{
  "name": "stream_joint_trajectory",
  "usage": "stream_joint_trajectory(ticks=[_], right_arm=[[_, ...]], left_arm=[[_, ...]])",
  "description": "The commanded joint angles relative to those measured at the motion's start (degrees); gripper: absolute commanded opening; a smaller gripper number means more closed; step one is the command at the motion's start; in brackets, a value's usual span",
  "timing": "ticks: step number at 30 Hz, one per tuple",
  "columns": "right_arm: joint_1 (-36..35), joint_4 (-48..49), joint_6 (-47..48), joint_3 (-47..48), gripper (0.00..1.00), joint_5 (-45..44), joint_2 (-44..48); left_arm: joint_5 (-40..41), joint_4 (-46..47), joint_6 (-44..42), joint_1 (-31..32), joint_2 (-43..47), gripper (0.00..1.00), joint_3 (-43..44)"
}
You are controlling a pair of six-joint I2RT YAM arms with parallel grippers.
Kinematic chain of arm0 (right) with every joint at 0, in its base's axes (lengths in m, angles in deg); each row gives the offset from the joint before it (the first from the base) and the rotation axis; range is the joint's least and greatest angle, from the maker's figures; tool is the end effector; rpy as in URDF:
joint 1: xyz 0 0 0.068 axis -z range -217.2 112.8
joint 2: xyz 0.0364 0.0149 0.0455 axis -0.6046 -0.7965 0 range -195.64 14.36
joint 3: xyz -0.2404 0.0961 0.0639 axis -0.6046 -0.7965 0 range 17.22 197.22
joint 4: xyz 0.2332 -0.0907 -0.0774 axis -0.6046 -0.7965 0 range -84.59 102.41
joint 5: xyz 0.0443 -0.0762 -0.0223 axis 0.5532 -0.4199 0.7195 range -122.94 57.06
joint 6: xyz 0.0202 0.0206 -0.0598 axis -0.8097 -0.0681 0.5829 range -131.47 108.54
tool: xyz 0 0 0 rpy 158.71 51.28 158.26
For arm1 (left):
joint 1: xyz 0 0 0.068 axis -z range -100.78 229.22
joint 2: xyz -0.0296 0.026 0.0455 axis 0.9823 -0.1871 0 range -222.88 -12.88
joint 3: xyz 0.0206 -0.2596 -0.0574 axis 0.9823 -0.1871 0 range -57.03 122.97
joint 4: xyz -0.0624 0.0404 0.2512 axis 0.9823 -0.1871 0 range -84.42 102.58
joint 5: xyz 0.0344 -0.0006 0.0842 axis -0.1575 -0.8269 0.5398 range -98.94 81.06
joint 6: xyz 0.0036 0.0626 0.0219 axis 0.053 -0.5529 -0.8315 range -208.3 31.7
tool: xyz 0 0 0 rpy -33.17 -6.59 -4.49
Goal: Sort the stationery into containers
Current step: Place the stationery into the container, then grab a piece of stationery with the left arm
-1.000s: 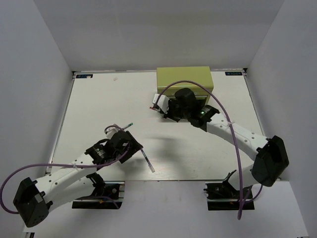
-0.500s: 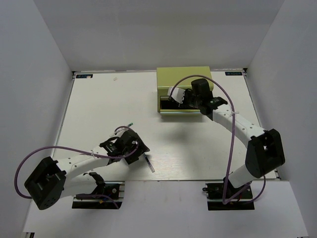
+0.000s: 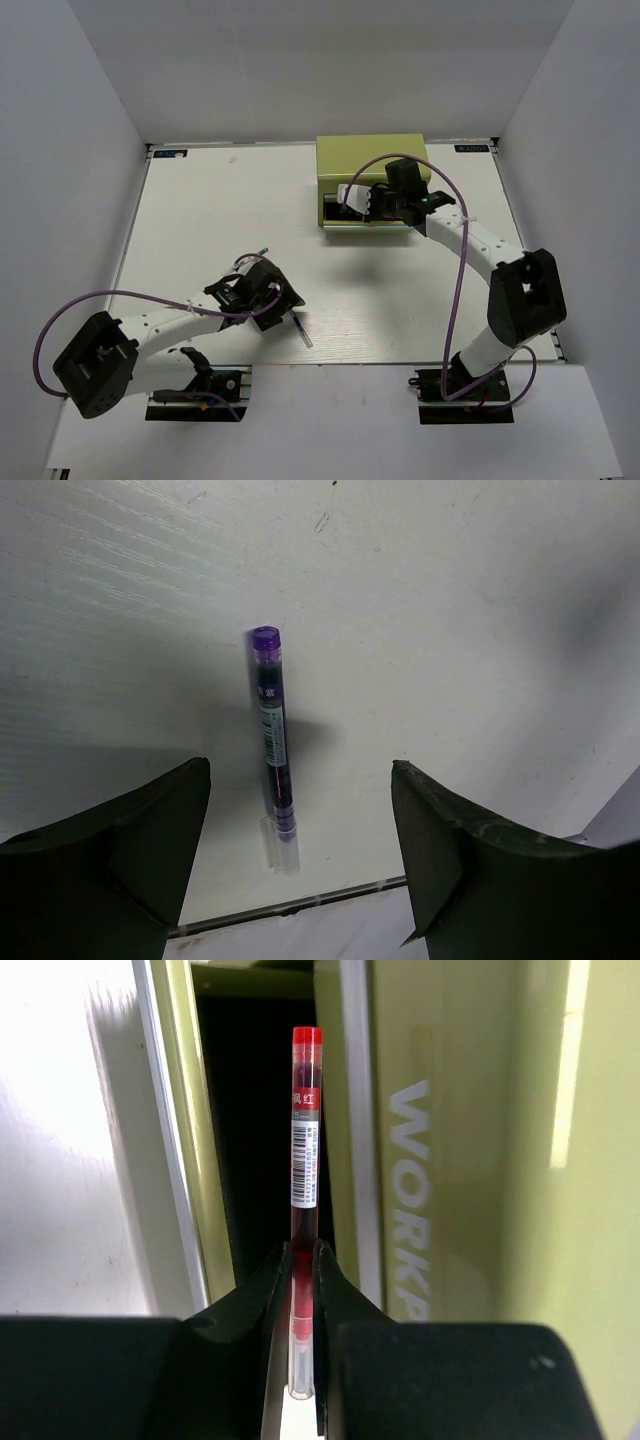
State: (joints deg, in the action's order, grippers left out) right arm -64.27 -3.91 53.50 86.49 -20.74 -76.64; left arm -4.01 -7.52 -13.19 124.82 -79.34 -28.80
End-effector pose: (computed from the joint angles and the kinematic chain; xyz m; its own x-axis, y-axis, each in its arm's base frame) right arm 0.3276 0.1798 0.2586 0.3051 -0.8386 -0.4514 -0.7482 0.0822 -0.6584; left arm 0.1527 -0.1494 0.1373 -0.8105 -0.5485 -0.2057 -0.4006 0.7752 -0.4885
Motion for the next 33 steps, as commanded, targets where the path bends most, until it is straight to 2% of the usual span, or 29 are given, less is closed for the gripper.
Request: stream_joint_trajectory(ticks=[1, 7, 8, 11, 16, 24, 28, 33], right_arm=[[0.35, 1.9, 1.13, 0.6, 0.11, -1.39, -3.21], [0.09, 7.08, -2.91, 1.12, 0.36, -7.54, -6.29], [0.26, 7.09, -3.35, 1.39, 0.44, -7.81, -6.38], [0.52, 5.86, -4.41, 1.3, 0.55, -6.33, -5.33], [0.61, 5.24, -7.47, -0.63, 0.56, -3.6, -1.03], [0.97, 4.28, -15.39, -4.41, 0.56, 1.15, 7.24], [0.88, 4.71, -18.38, -6.43, 0.56, 2.29, 10.75], [1.06, 6.03, -21.64, -9.68, 0.56, 3.61, 15.58]], left_arm=[[-0.8, 1.29, 0.47, 0.27, -1.12, 0.83, 2.44], [-1.33, 1.29, 0.47, 0.27, -2.8, 0.83, 3.15], [-1.33, 1.29, 0.47, 0.27, -2.8, 0.81, 3.67], [-1.33, 0.76, 0.47, 0.27, -3.94, 0.78, 4.2], [-1.33, -0.37, -0.05, 0.27, -5.97, 0.71, 5.35], [-2.38, -4.51, -3.39, 0.8, -13.34, 0.67, 10.08], [-2.99, -9.77, -6.29, 0.8, -18.87, 0.61, 14.82], [-3.52, -15.75, -9.71, 0.8, -26.42, 0.6, 20.18]])
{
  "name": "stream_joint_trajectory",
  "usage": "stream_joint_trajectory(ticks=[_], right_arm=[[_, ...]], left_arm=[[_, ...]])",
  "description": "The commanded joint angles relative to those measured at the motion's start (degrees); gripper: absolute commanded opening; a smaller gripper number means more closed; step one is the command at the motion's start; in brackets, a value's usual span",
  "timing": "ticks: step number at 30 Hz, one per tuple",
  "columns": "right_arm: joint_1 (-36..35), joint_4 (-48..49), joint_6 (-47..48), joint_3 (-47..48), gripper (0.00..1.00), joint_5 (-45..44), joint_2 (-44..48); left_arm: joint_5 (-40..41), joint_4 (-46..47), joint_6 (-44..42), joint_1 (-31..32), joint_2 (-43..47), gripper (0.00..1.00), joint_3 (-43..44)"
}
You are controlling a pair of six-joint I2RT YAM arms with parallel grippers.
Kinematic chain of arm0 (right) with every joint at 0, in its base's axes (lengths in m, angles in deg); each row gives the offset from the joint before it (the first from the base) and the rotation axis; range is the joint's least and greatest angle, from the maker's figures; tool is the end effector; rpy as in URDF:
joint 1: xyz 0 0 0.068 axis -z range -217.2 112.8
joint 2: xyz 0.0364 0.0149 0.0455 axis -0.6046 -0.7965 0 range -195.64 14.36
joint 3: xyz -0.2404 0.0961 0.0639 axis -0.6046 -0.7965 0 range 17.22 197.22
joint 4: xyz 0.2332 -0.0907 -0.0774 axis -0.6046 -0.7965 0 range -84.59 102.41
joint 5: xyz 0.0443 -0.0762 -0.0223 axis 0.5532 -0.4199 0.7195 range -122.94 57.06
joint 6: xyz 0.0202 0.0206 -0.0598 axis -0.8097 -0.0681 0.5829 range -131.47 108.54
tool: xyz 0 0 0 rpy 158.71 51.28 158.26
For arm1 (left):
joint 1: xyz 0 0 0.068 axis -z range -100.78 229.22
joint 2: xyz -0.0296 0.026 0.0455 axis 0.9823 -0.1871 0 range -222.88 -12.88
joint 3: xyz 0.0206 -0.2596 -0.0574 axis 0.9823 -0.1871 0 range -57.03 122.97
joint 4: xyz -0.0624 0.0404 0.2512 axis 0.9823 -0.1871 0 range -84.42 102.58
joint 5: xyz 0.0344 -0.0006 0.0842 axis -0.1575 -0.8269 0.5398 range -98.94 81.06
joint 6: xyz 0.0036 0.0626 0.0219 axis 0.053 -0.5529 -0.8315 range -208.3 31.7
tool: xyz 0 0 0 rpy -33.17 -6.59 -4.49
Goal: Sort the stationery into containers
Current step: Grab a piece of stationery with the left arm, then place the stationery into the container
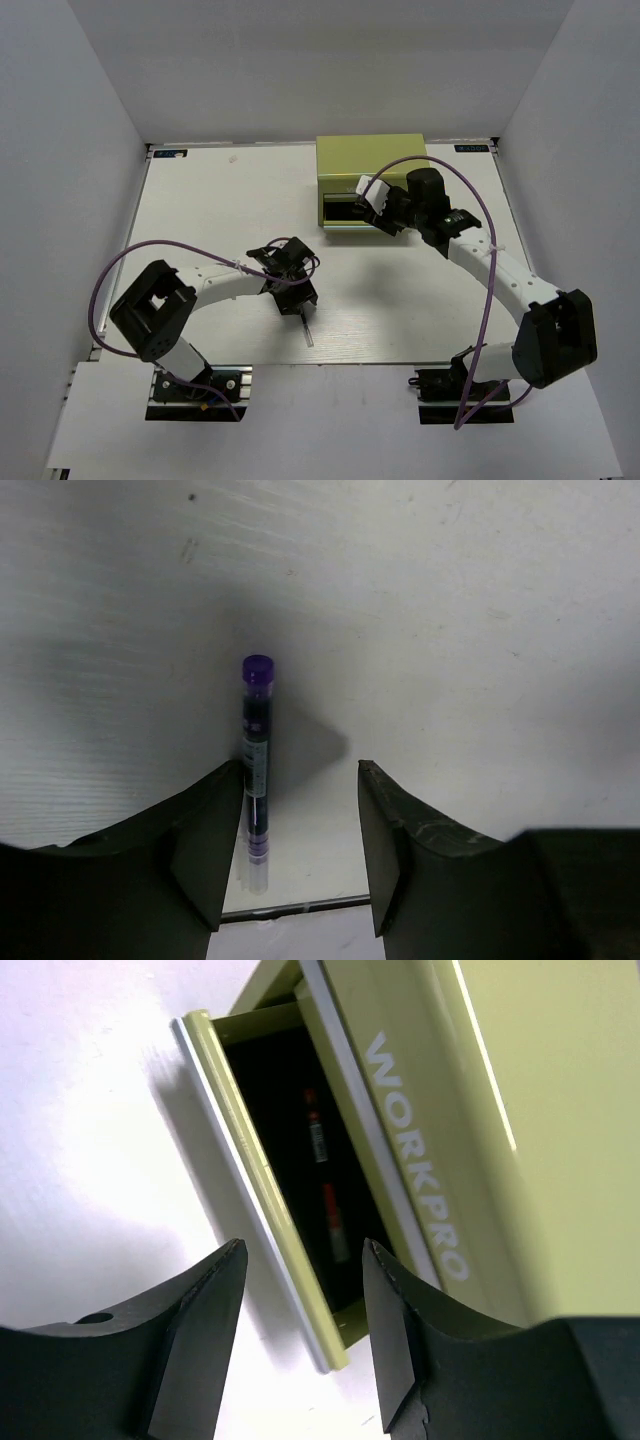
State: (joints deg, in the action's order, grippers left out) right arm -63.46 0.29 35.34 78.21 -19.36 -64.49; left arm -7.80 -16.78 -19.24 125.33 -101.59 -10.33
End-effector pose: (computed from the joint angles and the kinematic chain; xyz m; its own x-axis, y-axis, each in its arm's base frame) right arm 0.2911 0.1573 0.2856 0.1398 -0.7212 -0.6785 -0.7459 0.3740 -0.5512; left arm 0.1930 -0.1991 0.1313 -0.9037 -0.4075 -0.1318 -0.3575 0.8872 -0.2915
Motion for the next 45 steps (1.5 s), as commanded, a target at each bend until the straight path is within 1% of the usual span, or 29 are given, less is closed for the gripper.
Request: stream_joint_trajectory(ticks=[1, 5, 10, 11, 13, 15, 17, 19, 20, 22, 23, 24, 25, 31, 33, 36, 41, 42, 43, 45], right_arm=[[0.25, 2.01, -4.09, -1.75, 0.56, 2.58, 4.05], [0.33, 4.03, -6.19, -5.43, 0.56, 2.76, 7.91], [0.68, 5.18, -7.08, -7.99, 0.56, 1.97, 10.73], [0.86, 5.26, -7.25, -8.25, 0.56, 2.06, 11.26], [1.21, 5.44, -7.43, -9.05, 0.56, 2.06, 12.31], [1.65, 5.62, -7.96, -9.57, 0.58, 2.24, 13.02], [1.92, 5.44, -8.66, -9.84, 0.58, 2.85, 13.9], [2.18, 5.18, -9.71, -9.75, 0.58, 3.29, 14.51], [2.18, 5.0, -9.89, -9.66, 0.58, 3.73, 14.69], [2.35, 4.91, -10.85, -9.75, 0.61, 3.99, 15.13], [2.35, 4.65, -11.03, -9.75, 0.61, 3.99, 15.56], [2.62, 4.65, -11.3, -9.75, 0.63, 4.17, 15.48], [2.62, 4.47, -11.56, -9.66, 0.63, 4.34, 15.74], [2.88, 3.86, -12.0, -9.4, 0.66, 5.14, 16.53], [2.88, 3.6, -12.27, -9.31, 0.66, 5.4, 16.88], [3.06, 3.86, -12.35, -9.14, 0.66, 5.4, 17.15], [3.32, 3.86, -12.0, -9.31, 0.66, 5.05, 17.76], [3.5, 4.03, -12.0, -9.49, 0.66, 5.05, 18.2], [3.67, 4.12, -11.91, -9.75, 0.67, 4.7, 18.38], [3.59, 4.47, -11.91, -10.19, 0.67, 4.09, 19.43]], left_arm=[[0.26, -8.15, -4.45, 0.3, -5.15, 0.6, 2.43], [0.26, -12.2, -8.57, 0.83, -9.64, 0.59, 6.64], [1.57, -14.66, -11.22, 1.35, -12.45, 0.46, 8.49], [1.58, -14.67, -12.01, 1.35, -13.15, 0.41, 8.5], [2.19, -15.19, -12.63, 1.35, -13.85, 0.35, 8.5], [2.19, -15.2, -13.24, 1.35, -14.47, 0.33, 9.03], [2.81, -15.2, -13.25, 1.88, -14.48, 0.31, 9.03], [2.81, -15.2, -13.25, 1.88, -14.48, 0.27, 9.03], [3.42, -15.2, -13.25, 1.88, -13.61, 0.27, 9.03], [3.94, -15.2, -13.86, 1.88, -12.37, 0.23, 9.03], [3.95, -15.2, -14.73, 1.88, -10.63, 0.21, 9.03], [4.47, -14.59, -15.26, 1.88, -9.74, 0.19, 9.03], [4.48, -13.71, -15.79, 1.88, -8.69, 0.16, 9.55], [4.48, -8.52, -20.71, 1.88, -1.66, 0.04, 11.92], [3.96, -7.99, -22.65, 1.88, -0.6, 0.04, 13.5], [3.43, -4.75, -24.14, 1.88, 1.95, 0.02, 15.26], [2.63, 6.58, -26.95, 0.74, 5.39, 0.02, 16.4], [3.33, 8.52, -28.35, 0.74, 6.08, 0.02, 16.41], [4.47, 12.45, -29.32, 0.74, 6.09, 0.02, 17.02], [5.7, 15.55, -30.03, 0.74, 6.09, 0.02, 18.51]])
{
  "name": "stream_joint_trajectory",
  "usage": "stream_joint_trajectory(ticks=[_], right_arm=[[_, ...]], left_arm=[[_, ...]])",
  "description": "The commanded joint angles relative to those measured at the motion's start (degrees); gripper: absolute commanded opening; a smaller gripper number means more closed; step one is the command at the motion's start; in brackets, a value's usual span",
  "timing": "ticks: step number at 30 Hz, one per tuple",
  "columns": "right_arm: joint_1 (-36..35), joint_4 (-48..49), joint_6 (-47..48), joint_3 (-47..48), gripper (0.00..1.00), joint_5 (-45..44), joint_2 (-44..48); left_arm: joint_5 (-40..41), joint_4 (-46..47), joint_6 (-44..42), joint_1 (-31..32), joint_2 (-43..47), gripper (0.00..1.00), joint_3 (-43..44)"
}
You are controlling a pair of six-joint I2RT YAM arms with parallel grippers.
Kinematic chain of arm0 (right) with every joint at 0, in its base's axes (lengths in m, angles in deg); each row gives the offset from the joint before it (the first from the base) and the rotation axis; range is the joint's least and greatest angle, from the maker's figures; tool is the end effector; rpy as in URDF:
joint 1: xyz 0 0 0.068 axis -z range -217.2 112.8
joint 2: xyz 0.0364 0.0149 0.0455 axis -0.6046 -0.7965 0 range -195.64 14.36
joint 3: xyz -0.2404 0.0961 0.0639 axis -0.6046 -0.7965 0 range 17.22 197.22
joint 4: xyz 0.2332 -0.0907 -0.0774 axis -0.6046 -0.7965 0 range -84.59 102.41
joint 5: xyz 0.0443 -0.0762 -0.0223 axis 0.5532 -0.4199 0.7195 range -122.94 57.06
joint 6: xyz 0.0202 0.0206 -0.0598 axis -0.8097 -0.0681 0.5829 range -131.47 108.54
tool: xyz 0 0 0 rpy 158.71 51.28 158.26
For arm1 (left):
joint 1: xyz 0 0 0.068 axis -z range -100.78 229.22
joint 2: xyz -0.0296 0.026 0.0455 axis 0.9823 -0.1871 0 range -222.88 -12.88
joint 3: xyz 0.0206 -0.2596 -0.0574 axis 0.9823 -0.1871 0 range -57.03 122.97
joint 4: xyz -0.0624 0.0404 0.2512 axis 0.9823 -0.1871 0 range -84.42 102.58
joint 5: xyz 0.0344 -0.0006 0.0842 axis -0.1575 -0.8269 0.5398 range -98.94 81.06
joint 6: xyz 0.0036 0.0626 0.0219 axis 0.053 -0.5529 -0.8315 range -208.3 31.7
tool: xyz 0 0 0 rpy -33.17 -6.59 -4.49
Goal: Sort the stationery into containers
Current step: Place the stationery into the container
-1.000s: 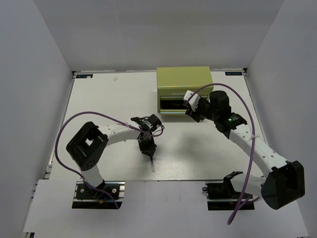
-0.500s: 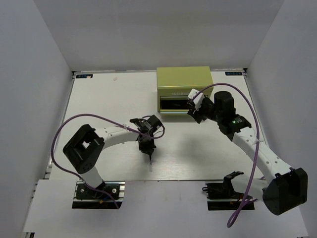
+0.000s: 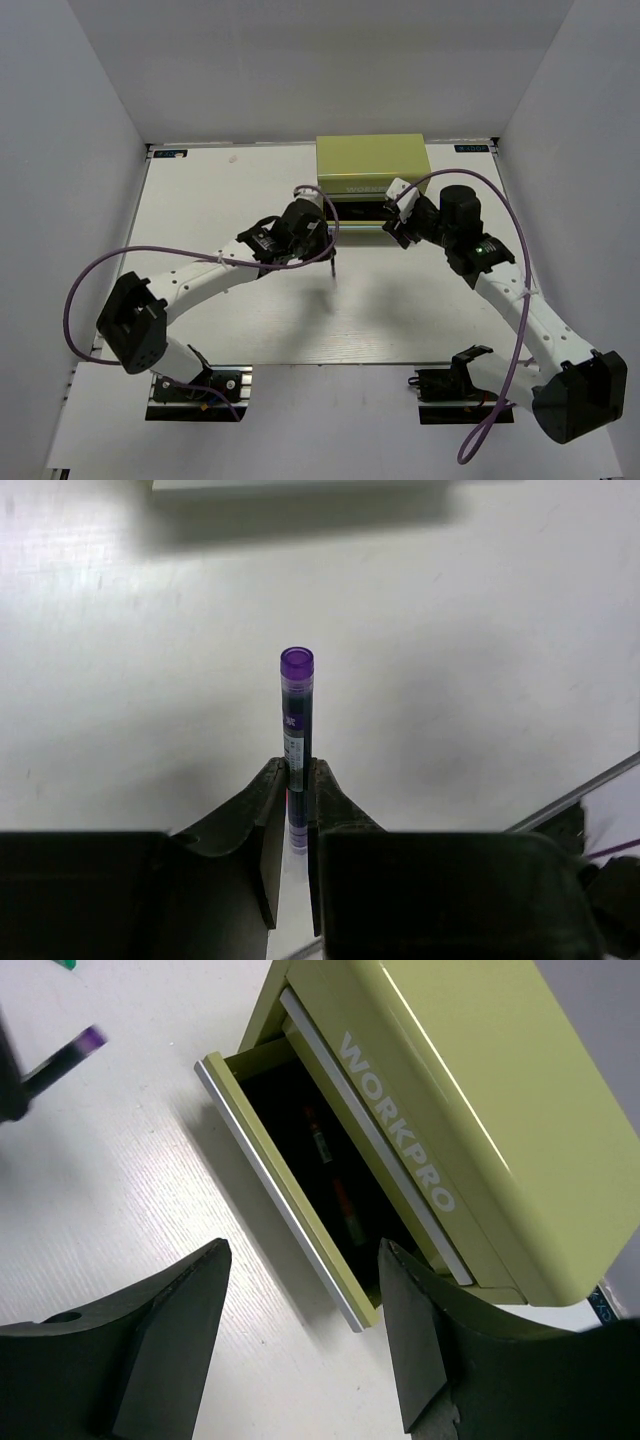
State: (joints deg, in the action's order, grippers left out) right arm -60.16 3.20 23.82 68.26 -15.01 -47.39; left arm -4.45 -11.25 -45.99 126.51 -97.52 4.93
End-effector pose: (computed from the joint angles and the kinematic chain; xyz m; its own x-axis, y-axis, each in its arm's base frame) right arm 0.2396 0.1190 0.3115 0.1123 -0.5492 -0.8281 -0.7017 0.5462 -0.4574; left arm 0.2288 -0.2416 0.2389 -0.8324 -0.0875 -0.5472 0.1835 0.8882 -0.4211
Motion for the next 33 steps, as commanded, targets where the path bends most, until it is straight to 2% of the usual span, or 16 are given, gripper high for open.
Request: stream_joint_trajectory(ticks=[1, 3, 7, 12, 16, 21, 26, 33], right_arm=[[0.46, 1.65, -0.31, -0.33, 0.67, -0.79, 2.78], [0.81, 1.92, -1.44, -0.86, 0.67, -2.19, 3.13], [1.42, 3.93, -4.78, -2.26, 0.68, -5.54, 5.76], [1.95, 4.91, -5.49, -4.28, 0.7, -7.21, 8.49], [2.48, 4.64, -5.49, -5.25, 0.7, -8.26, 9.9], [2.83, 4.73, -6.11, -6.13, 0.71, -8.44, 11.48], [3.19, 5.08, -6.37, -6.4, 0.71, -8.53, 11.83], [3.71, 5.43, -6.37, -6.66, 0.71, -8.71, 12.19]], left_arm=[[3.41, 10.91, -3.28, -0.44, 0.63, 0.0, 4.13], [5.25, 14.24, -2.24, -1.06, -0.69, 0.0, 6.33], [7.54, 22.32, 8.02, -2.19, -4.65, 0.0, 7.74], [13.08, 35.94, 19.29, -2.2, -8.95, 0.0, 6.25], [18.43, 41.22, 25.1, -2.2, -12.12, 0.0, 5.64], [20.9, 49.48, 33.45, -2.2, -14.49, 0.0, 2.3], [23.89, 51.52, 38.63, -1.15, -16.35, 0.0, 1.59], [23.9, 51.26, 42.94, -1.14, -20.82, 0.0, 1.59]])
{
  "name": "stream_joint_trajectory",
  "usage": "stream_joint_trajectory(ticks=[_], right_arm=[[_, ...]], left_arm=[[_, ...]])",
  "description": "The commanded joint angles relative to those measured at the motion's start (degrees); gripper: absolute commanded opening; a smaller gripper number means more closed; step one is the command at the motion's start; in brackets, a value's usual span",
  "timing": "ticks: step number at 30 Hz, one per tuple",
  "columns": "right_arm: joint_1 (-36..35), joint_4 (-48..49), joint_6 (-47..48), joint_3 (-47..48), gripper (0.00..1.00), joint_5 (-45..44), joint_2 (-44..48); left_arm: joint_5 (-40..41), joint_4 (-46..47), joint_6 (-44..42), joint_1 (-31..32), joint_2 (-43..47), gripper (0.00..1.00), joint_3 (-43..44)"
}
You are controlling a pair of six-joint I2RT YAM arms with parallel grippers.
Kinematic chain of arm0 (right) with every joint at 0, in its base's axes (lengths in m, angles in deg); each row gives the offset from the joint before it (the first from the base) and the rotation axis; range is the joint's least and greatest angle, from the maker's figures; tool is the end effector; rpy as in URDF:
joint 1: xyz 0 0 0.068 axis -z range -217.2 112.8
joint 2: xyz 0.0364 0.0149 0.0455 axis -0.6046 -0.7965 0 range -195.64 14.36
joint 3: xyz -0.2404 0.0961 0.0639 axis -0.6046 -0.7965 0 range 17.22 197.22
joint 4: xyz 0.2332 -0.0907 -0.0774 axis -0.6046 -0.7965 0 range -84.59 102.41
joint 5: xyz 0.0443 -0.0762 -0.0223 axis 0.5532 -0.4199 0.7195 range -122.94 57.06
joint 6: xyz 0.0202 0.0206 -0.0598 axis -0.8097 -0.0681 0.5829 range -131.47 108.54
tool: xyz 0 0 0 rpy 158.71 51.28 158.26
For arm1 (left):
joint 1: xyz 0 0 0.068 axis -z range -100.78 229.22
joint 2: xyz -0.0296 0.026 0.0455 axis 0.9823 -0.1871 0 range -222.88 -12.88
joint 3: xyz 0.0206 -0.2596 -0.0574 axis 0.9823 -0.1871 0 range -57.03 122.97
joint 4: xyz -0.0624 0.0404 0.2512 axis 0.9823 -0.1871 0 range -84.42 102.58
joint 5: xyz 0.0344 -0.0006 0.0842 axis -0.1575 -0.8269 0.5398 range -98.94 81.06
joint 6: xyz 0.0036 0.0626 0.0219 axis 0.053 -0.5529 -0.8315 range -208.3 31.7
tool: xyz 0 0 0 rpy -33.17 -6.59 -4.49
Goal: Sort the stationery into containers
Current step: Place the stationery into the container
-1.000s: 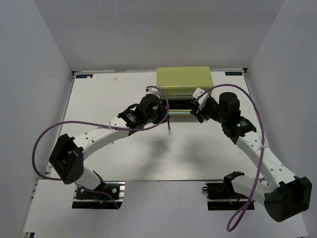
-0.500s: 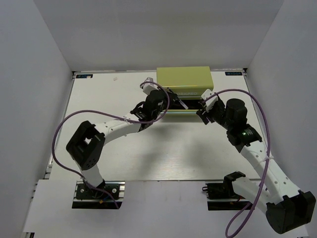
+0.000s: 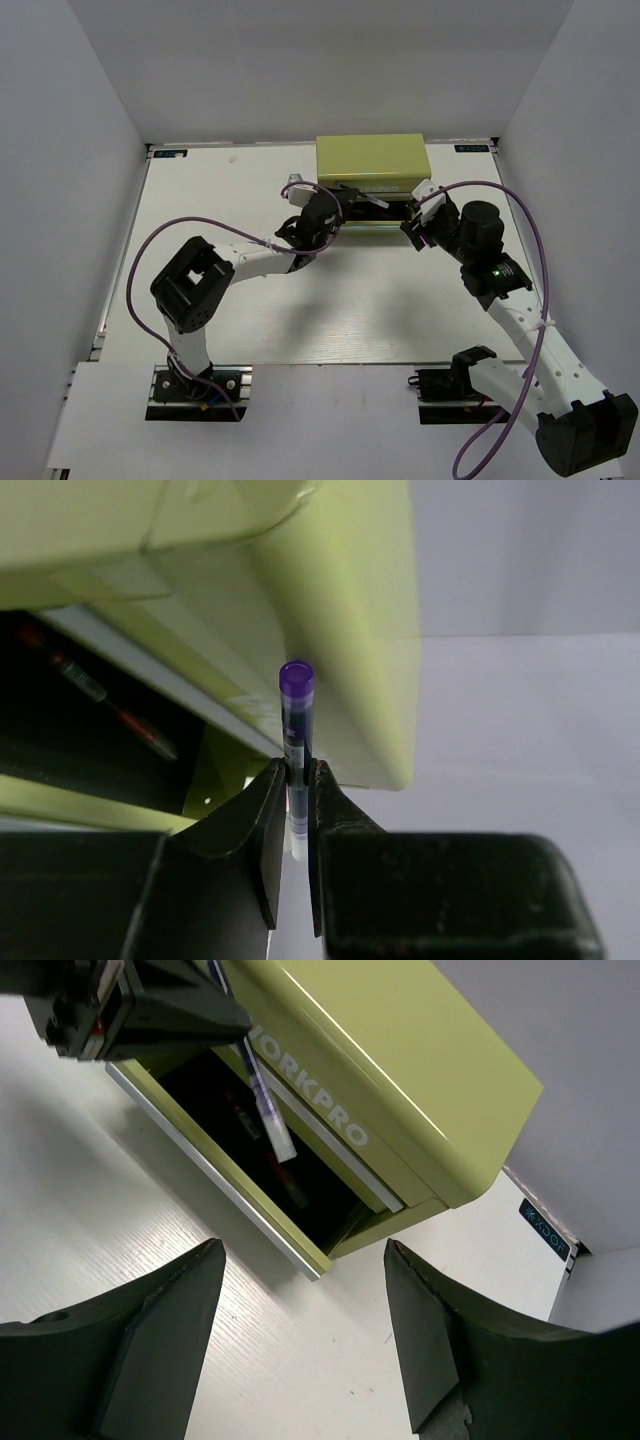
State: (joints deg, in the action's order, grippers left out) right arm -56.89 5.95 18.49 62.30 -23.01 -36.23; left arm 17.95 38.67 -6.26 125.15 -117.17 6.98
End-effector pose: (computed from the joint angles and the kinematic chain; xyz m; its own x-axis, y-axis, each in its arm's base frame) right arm 0.2132 0.0858 0.3226 0.0759 -0.4952 -0.8655 -0.5226 0.7194 -0.4574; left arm 0.3141 -0.2902 0.2205 -0.3562 -0.9019 -0.2441 -0.1224 0.3041 -0.9448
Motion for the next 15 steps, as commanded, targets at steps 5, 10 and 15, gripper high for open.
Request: stream_joint_trajectory(ticks=[5, 10, 15], right_arm=[[0.61, 2.85, -0.78, -0.7, 0.71, -0.79, 1.11], [0.96, 3.03, -0.78, -0.78, 0.71, -0.53, 0.93], [1.05, 3.03, -0.78, -0.52, 0.71, -0.53, 0.84]], left_arm=[[2.1, -2.78, 4.27, 0.21, -3.02, 0.0, 1.65], [3.25, -4.11, 6.2, 0.21, -5.21, 0.0, 2.7], [3.78, -5.78, 6.2, 0.21, -6.54, 0.29, 5.42]])
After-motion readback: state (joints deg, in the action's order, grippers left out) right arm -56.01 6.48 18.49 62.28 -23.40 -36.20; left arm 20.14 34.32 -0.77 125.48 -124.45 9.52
